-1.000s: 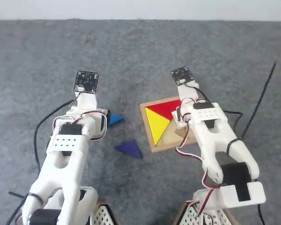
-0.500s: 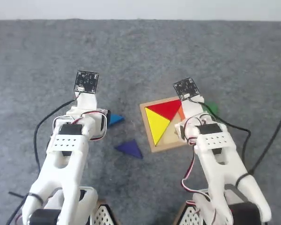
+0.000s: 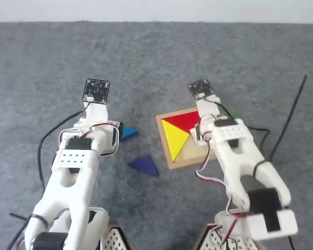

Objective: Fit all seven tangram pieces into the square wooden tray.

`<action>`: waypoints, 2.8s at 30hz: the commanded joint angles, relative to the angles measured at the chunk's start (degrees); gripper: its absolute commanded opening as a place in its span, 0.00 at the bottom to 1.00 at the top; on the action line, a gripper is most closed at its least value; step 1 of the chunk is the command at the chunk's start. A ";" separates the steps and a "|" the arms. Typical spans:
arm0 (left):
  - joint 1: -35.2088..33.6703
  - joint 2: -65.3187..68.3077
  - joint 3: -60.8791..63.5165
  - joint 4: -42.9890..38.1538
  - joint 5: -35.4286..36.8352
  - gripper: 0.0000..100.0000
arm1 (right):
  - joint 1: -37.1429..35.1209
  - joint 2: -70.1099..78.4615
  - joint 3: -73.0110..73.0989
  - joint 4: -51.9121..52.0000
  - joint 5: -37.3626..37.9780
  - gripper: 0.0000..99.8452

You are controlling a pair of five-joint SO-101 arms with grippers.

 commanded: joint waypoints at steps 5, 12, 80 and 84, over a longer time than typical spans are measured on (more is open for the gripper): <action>0.35 -2.11 -0.48 -1.14 -0.44 0.19 | 1.10 9.01 -12.22 0.48 0.09 0.19; 0.35 -2.11 -0.48 -1.14 -0.44 0.19 | 3.74 3.74 -10.73 0.92 -0.70 0.20; -2.37 9.32 -11.38 8.35 -2.11 0.19 | 14.64 24.84 -44.75 22.81 -2.29 0.07; -2.46 9.32 -11.38 8.26 -2.11 0.19 | 12.88 13.76 -44.57 27.91 -1.93 0.07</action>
